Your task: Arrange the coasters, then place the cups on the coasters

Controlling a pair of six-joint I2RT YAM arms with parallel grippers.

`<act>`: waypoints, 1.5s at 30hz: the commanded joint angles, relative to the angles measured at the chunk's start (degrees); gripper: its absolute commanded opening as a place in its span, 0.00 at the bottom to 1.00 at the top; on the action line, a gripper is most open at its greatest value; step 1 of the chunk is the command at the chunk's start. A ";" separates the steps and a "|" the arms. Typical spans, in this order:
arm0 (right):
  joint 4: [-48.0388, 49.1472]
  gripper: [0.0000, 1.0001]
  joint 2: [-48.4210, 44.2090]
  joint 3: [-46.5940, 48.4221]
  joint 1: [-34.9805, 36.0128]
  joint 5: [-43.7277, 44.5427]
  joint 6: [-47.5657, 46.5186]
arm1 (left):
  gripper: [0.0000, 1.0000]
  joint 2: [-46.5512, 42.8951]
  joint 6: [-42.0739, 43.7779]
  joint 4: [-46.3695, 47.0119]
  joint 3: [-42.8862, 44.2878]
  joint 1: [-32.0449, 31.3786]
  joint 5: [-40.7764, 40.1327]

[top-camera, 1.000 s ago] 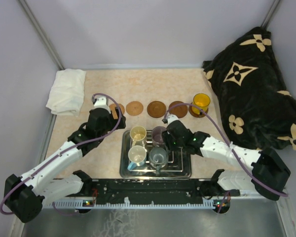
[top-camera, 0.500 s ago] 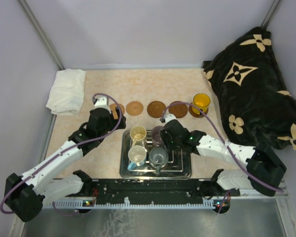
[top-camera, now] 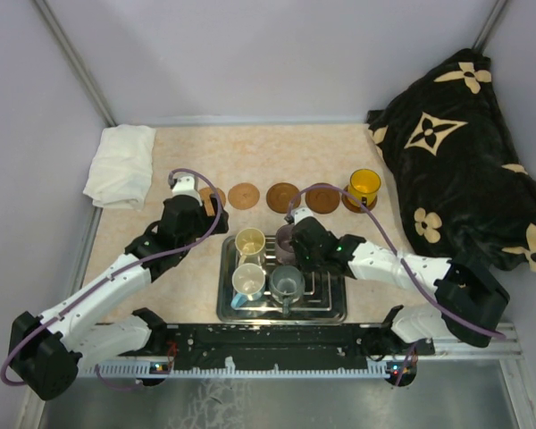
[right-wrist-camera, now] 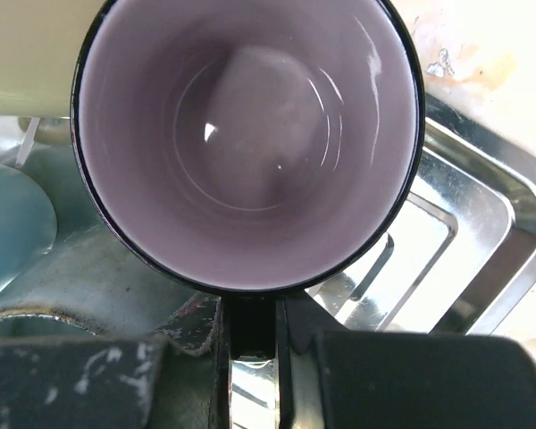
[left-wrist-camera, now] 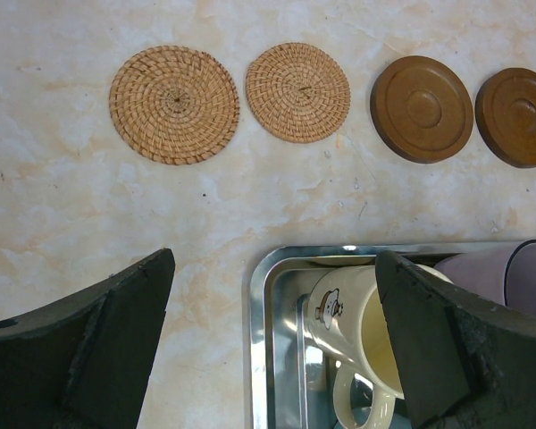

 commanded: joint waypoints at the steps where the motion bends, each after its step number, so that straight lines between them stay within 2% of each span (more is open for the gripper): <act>1: 2.64 0.00 0.19 2.70 0.19 3.17 -0.14 | 1.00 0.00 0.05 1.52 -0.59 0.01 -0.06; 5: 2.52 0.00 -0.11 3.34 0.20 6.32 -0.82 | 1.00 0.05 -0.03 1.69 -0.59 0.02 0.07; 15: 3.79 0.00 -0.47 8.63 0.14 22.47 -7.07 | 1.00 -0.21 0.07 1.82 -0.66 0.01 -0.10; 24: 4.17 0.00 3.43 15.18 -0.92 27.93 -7.91 | 1.00 0.01 0.14 1.88 -0.75 0.02 -0.11; 34: 4.10 0.00 9.41 22.08 -11.21 24.78 -7.64 | 1.00 0.67 0.75 2.15 -0.74 0.02 -0.05; 45: 7.71 0.00 14.42 23.44 -16.50 22.33 -8.69 | 1.00 1.95 1.69 2.80 -0.01 0.08 0.30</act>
